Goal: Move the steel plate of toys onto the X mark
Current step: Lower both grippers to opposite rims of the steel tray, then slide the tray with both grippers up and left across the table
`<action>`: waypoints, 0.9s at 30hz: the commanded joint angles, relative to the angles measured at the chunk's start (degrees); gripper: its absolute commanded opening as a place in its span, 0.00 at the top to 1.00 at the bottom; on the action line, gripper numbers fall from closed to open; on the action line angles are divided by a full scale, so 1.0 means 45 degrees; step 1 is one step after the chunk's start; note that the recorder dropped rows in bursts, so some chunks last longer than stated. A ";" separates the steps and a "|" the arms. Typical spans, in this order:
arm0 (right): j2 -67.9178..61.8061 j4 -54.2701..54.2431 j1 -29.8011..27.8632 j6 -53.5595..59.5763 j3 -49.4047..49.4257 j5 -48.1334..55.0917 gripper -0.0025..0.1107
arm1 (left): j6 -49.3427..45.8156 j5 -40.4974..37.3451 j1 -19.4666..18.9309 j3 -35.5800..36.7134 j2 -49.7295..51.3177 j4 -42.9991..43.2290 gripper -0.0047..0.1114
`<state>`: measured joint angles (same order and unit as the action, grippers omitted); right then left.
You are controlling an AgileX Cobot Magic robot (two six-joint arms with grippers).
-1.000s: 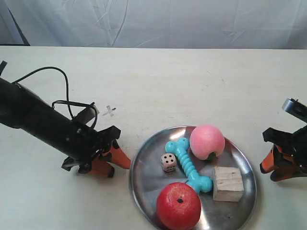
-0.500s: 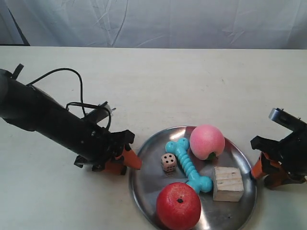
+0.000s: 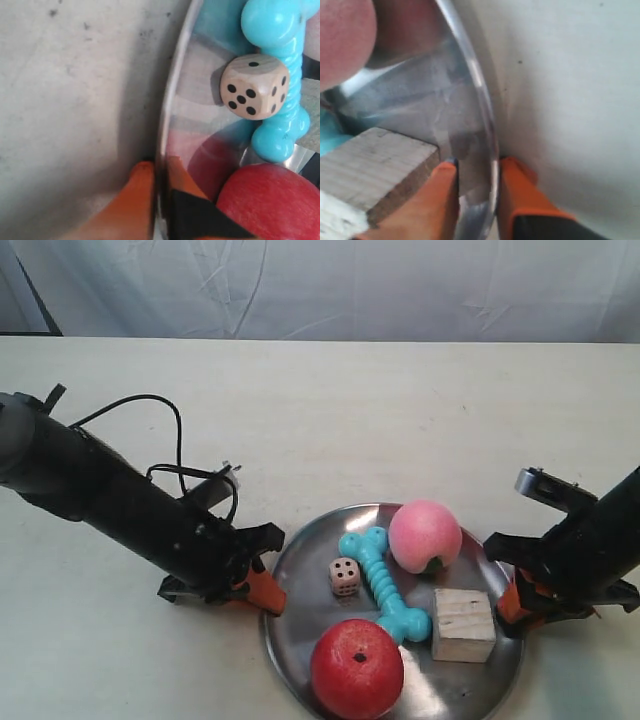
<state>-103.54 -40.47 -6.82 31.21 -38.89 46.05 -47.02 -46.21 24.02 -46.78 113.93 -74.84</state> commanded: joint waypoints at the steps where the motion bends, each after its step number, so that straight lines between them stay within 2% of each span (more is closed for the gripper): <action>1: -0.0454 -0.0011 0.0215 0.0010 0.0185 -0.0385 0.98 | 0.0016 0.0295 0.0098 -0.0038 0.0169 -0.0055 0.96; 5: -0.0454 -0.0156 0.0215 0.0010 0.0185 -0.0365 0.98 | 0.0485 0.0097 0.0098 -0.0259 0.0169 0.0239 0.96; 12: -0.0454 -0.0279 0.0215 -0.0678 -0.0547 0.0303 0.98 | 0.2674 -0.0412 -0.0025 -0.1849 0.0169 0.2909 0.96; 21: -0.0454 0.0333 0.0318 -0.2463 -0.3414 0.1952 0.98 | 0.5415 -0.1467 -0.1433 -0.4906 0.0169 0.5078 0.96; 27: -0.1211 0.0735 0.1125 -0.3694 -0.5421 0.2456 0.98 | 0.6391 -0.1781 -0.2386 -0.6529 0.0169 0.6009 0.96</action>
<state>-106.79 -38.90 -3.41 16.91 -59.35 54.61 -21.90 -54.60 15.01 -72.62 115.09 -49.88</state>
